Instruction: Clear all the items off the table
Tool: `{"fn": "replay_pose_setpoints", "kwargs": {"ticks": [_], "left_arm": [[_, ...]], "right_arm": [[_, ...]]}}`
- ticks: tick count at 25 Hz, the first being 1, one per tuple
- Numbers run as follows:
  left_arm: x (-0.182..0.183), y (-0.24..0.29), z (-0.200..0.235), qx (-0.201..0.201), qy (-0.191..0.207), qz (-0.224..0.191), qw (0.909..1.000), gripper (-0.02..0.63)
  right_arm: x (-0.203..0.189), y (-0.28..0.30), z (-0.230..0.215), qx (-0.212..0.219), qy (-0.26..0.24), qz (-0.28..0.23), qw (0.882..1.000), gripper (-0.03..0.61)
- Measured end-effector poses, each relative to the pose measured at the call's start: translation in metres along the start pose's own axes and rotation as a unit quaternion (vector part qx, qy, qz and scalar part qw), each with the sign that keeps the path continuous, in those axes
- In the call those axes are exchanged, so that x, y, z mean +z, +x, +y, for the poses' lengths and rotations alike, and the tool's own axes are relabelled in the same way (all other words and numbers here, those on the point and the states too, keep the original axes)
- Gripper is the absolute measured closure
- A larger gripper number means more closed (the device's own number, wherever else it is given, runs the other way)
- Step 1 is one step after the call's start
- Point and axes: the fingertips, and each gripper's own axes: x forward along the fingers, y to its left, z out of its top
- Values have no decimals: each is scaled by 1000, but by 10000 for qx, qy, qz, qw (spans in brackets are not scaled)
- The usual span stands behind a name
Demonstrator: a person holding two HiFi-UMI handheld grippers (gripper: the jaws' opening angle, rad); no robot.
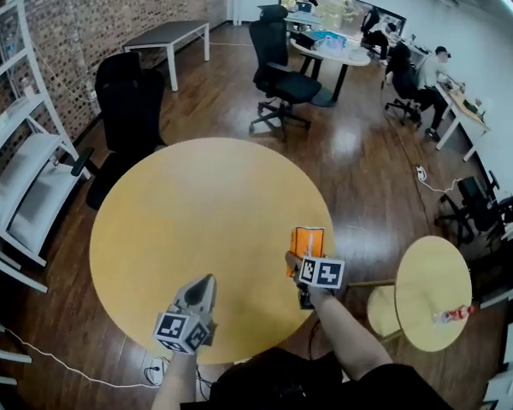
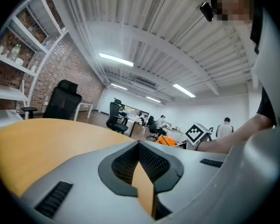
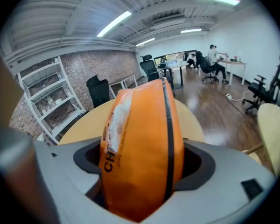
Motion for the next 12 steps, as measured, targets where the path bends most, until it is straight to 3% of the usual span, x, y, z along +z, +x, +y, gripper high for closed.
{"fn": "replay_pose_setpoints", "kwargs": {"ticks": [7,12], "left_arm": [[-42,70,-94,-1446,-138,254,9891,621],[-63,87,-145,-1813,-143,536,9819,621]], "right_arm": [[-15,-84,-136,-1147,551,-512,9906,152],[-40,-125,-207,-1516,1011,-705,9807,152]]}}
